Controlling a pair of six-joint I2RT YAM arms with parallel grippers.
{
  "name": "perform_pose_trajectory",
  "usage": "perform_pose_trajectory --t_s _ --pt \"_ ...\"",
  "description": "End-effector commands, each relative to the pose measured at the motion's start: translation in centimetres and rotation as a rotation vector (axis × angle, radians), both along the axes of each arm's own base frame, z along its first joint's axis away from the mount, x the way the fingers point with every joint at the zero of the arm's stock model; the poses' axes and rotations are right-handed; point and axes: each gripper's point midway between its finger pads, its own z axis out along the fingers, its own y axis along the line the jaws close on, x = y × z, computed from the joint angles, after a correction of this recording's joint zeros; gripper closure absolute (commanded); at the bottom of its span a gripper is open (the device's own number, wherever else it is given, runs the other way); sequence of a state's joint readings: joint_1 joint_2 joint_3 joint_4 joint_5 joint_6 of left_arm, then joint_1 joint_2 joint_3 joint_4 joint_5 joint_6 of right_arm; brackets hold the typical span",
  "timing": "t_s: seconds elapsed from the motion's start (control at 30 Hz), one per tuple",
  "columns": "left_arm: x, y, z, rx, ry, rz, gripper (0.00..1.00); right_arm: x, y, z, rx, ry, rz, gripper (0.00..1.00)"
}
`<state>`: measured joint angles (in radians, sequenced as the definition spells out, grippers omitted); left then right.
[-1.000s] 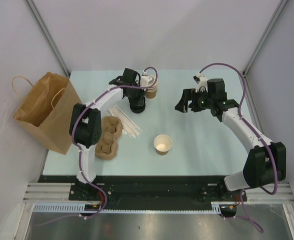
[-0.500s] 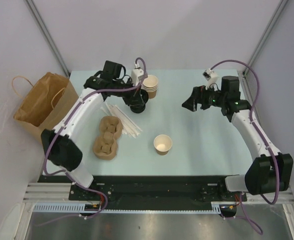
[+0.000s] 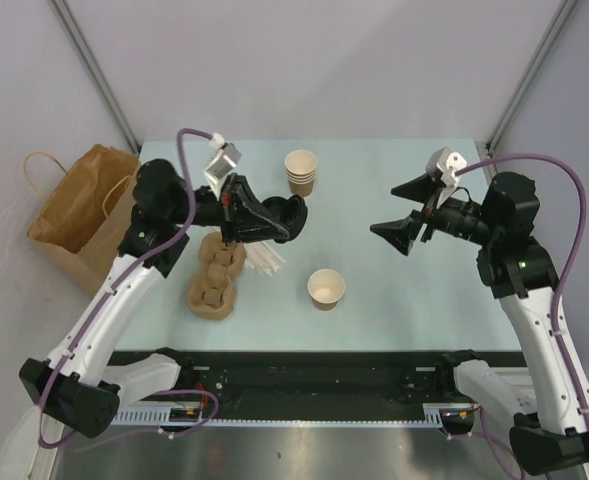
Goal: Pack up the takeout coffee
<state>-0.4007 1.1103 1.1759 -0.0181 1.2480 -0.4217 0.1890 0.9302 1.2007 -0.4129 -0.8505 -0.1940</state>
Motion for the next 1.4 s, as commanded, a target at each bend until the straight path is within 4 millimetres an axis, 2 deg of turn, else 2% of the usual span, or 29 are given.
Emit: perform_pose_trajectory --t_s 0.0,0.03,0.07,0.13,0.2,0.3,0.43,0.53,0.67,0.83,0.97,1.37 --pt "-4.4 0.9 7.6 -0.196 -0.144 -0.113 1.00 -3.0 1.7 5.0 0.096 -0.122 0.050 0.02" --pt "-4.9 1.0 8.4 -0.212 -0.109 -0.117 1.00 -3.5 1.9 5.8 0.121 -0.130 0.062 0.03" --pt "-5.4 1.2 9.3 -0.239 -0.148 -0.119 1.00 -4.6 2.5 6.7 0.164 -0.118 0.093 0.04" --pt "-6.1 1.4 10.8 -0.266 -0.168 -0.121 1.00 -5.4 3.1 8.7 0.228 -0.144 0.124 0.08" --pt "-6.5 1.6 11.6 -0.280 -0.183 -0.126 1.00 -6.4 3.4 10.8 0.300 -0.168 0.149 0.12" --pt "-7.7 2.0 12.9 -0.300 -0.203 -0.156 1.00 -6.8 3.6 13.1 0.360 -0.250 0.150 0.18" --pt "-8.7 2.2 14.2 -0.325 -0.236 -0.183 1.00 -6.8 4.3 14.3 0.338 -0.409 0.145 0.28" --pt "-9.7 2.1 14.4 -0.329 -0.264 -0.220 1.00 -6.8 5.0 15.3 0.335 -0.514 0.146 0.35" --pt "-10.7 2.0 13.9 -0.321 -0.269 -0.266 1.00 -8.0 5.5 17.2 0.395 -0.631 0.199 0.39" --pt "-11.1 2.1 14.2 -0.332 -0.273 -0.277 1.00 -10.4 6.6 17.6 0.382 -0.750 0.279 0.45" --pt "-11.5 2.0 14.1 -0.336 -0.271 -0.292 1.00 -11.4 7.1 17.7 0.376 -0.795 0.309 0.48" --pt "-11.3 1.7 14.1 -0.350 -0.279 -0.302 1.00 -11.9 9.1 18.4 0.407 -0.887 0.351 0.53"
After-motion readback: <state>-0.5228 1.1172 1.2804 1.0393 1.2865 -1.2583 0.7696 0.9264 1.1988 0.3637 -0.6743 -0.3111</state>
